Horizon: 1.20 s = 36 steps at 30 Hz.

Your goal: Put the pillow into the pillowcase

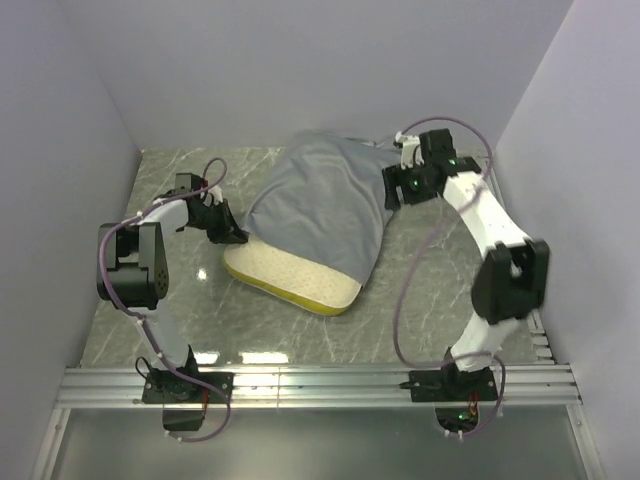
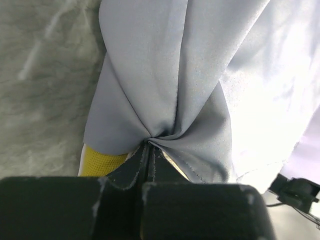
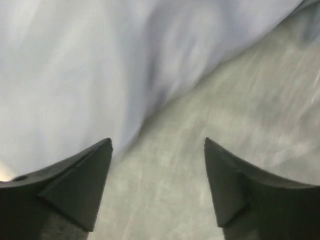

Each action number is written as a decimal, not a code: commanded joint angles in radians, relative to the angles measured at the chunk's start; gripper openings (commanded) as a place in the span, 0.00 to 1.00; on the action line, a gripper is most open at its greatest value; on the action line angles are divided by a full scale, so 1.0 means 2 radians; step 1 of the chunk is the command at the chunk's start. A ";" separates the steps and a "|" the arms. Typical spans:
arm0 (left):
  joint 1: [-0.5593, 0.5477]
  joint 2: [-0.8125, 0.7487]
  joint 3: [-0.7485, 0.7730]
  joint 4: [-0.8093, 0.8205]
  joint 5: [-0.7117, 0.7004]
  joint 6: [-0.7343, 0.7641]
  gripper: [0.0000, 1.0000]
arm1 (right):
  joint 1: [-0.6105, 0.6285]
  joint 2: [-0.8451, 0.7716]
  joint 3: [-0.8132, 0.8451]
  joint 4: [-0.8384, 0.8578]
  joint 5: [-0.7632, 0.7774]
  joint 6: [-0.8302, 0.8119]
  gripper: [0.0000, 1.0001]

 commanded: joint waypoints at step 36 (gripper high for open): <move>0.010 -0.027 -0.044 0.037 0.055 -0.019 0.00 | 0.170 -0.094 -0.285 0.087 0.107 0.019 0.18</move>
